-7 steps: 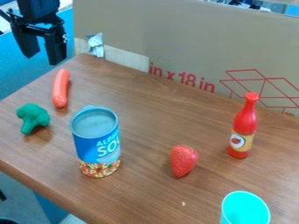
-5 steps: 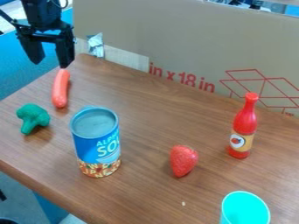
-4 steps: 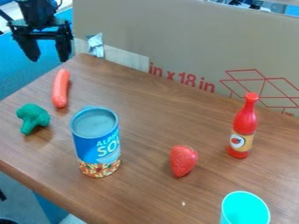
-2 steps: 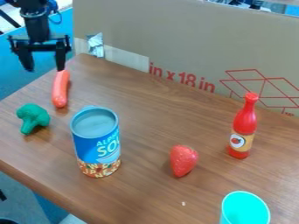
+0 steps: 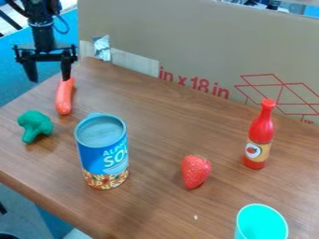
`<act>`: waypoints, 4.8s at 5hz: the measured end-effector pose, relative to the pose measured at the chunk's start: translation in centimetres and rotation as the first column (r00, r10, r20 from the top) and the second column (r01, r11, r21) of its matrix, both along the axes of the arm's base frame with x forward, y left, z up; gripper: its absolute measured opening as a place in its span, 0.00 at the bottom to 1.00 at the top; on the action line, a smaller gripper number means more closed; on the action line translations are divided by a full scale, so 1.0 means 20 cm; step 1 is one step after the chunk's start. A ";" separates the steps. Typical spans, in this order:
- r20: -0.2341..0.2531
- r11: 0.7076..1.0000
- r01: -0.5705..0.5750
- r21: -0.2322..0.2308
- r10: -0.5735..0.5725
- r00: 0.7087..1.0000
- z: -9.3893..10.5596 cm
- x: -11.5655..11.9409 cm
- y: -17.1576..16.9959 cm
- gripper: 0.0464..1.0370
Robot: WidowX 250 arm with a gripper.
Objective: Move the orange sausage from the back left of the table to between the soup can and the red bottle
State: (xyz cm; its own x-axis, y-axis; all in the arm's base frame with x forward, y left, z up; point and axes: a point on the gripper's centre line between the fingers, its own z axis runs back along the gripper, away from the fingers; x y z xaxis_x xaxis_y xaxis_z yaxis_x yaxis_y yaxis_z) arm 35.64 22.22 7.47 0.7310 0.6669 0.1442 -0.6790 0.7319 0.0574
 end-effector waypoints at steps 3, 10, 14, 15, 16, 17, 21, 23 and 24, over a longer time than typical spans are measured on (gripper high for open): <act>-0.006 0.994 -0.068 -0.083 0.068 0.998 -0.08 0.04 -0.10 0.96; 0.012 0.911 0.411 0.038 -0.412 0.911 0.19 0.04 -0.45 0.52; -0.012 0.557 0.830 0.028 -0.830 0.558 0.09 0.22 -1.12 0.52; -0.046 0.533 0.846 -0.023 -0.846 0.532 -0.02 0.14 -1.13 0.52; -0.037 0.534 0.841 -0.087 -0.846 0.533 -0.07 0.06 -1.15 0.52; -0.029 0.527 0.844 -0.098 -0.850 0.526 -0.07 0.06 -1.15 0.52; -0.056 0.581 0.809 -0.088 -0.814 0.579 -0.21 0.10 -1.07 0.52; -0.055 0.570 0.814 -0.117 -0.822 0.567 -0.21 0.08 -1.04 0.90; 0.047 0.525 0.820 -0.226 -0.835 0.548 -0.17 0.06 -1.07 0.98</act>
